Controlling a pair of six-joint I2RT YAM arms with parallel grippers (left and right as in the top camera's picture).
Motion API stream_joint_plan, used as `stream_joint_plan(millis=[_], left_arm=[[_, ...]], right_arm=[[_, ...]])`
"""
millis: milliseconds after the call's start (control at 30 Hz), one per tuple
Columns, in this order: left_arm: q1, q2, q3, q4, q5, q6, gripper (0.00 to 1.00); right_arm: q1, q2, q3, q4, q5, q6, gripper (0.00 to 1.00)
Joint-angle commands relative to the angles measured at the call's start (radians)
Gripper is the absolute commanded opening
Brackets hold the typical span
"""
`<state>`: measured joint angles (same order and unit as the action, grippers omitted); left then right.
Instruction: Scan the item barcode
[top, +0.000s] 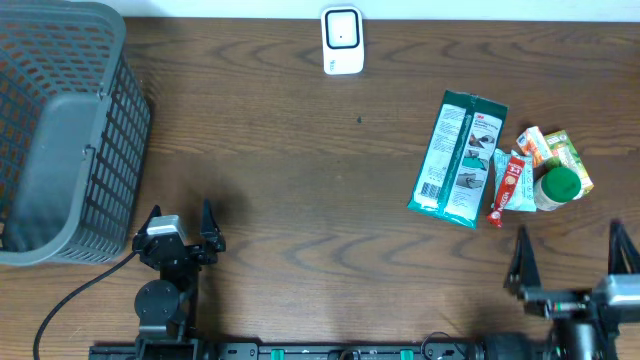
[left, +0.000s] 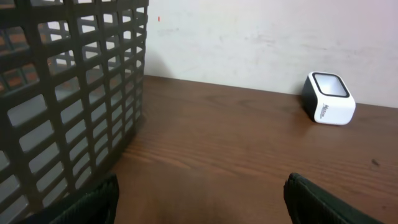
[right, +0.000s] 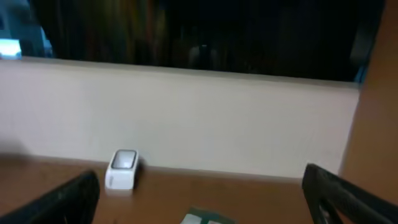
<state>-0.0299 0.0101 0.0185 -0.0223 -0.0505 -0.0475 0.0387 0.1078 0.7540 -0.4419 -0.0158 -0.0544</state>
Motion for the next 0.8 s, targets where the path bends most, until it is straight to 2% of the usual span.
stream_joint_plan(millis=[0,200,333,633,767], left_arm=[[-0.002,-0.006,-0.014,-0.045,-0.01,0.013,0.85],[-0.002,-0.006,-0.014,-0.045,-0.01,0.013,0.85],[-0.002,-0.006,-0.014,-0.045,-0.01,0.014,0.86],[-0.002,-0.006,-0.014,-0.045,-0.01,0.014,0.85],[-0.002,-0.006,-0.014,-0.045,-0.01,0.014,0.85]], right_arm=[[0.016,-0.065,-0.155,0.236,-0.05,0.035,0.99],[0.016,-0.102,-0.388,0.642,-0.089,0.035,0.99],[0.016,-0.102,-0.53,0.819,-0.098,0.036,0.99],[0.015,-0.102,-0.746,0.84,-0.097,0.058,0.99],[0.016,-0.103,-0.749,0.718,-0.094,0.064,0.99]])
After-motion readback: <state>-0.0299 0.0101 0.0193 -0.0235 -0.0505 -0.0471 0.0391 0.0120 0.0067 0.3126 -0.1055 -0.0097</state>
